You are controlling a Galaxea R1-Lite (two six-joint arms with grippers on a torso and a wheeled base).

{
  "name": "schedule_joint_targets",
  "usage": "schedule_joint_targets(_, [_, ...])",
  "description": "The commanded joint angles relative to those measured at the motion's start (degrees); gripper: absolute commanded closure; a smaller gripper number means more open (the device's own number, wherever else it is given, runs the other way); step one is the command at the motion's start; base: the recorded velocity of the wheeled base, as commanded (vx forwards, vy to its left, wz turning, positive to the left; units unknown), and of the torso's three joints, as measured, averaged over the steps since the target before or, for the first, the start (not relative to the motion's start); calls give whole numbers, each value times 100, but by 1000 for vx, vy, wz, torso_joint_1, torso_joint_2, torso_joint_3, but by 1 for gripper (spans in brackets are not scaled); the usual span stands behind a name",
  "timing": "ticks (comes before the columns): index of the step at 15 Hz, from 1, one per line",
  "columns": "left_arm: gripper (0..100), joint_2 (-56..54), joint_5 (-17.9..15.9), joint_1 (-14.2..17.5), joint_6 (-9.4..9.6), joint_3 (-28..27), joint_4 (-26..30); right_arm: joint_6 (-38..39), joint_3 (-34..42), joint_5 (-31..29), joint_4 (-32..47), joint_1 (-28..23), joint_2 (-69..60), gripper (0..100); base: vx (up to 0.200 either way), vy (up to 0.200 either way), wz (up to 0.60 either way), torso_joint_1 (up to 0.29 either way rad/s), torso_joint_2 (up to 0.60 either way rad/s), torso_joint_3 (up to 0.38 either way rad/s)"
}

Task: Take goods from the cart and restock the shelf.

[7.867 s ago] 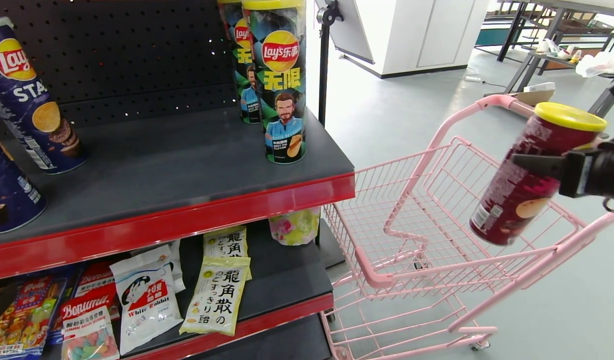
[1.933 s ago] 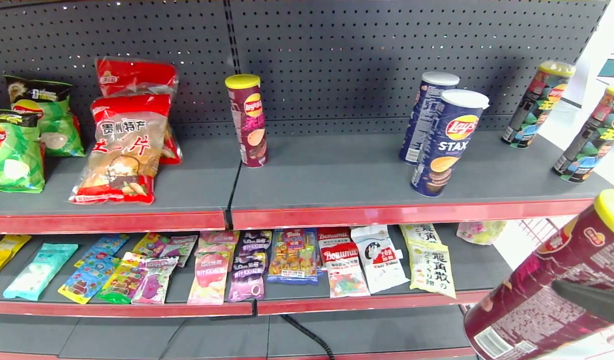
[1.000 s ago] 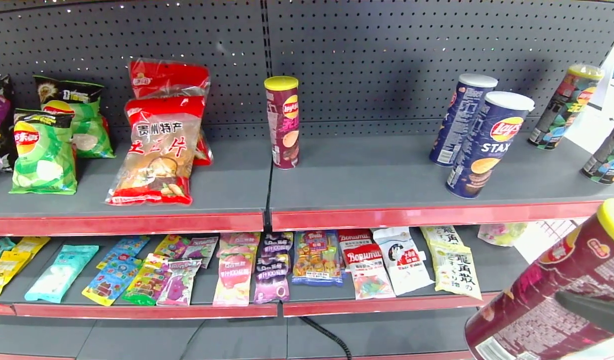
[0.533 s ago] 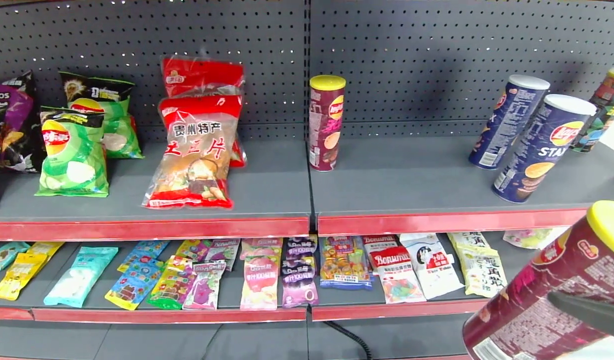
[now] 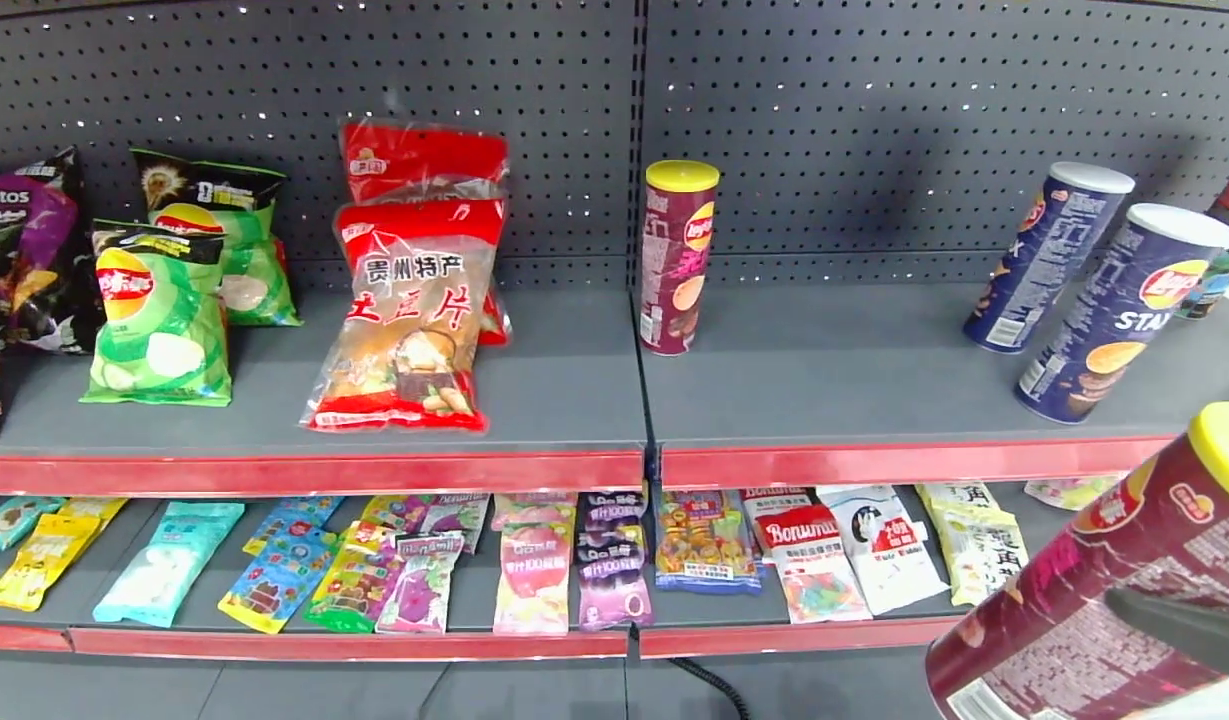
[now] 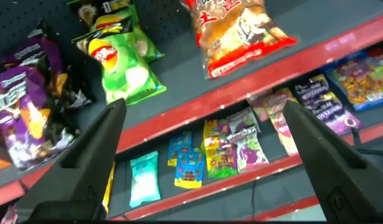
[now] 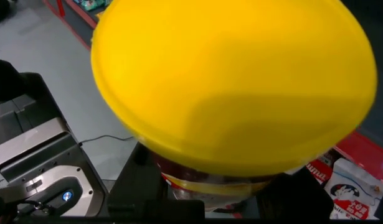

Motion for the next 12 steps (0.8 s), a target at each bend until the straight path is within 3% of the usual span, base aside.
schedule_joint_targets(1, [0,11,-1,4,-8,8,-3,-3,-7,1,3,1,17,100,200,0,0,17,7,-2])
schedule_joint_targets(8, [0,19,-9,4,1,43,-3,-3,-7,10,3,1,87,100,200,0,0,9,5,1])
schedule_joint_targets(12, [0,11,-36,4,1,43,-3,-3,2,18,12,1,96,100,0,0,0,0,0,0])
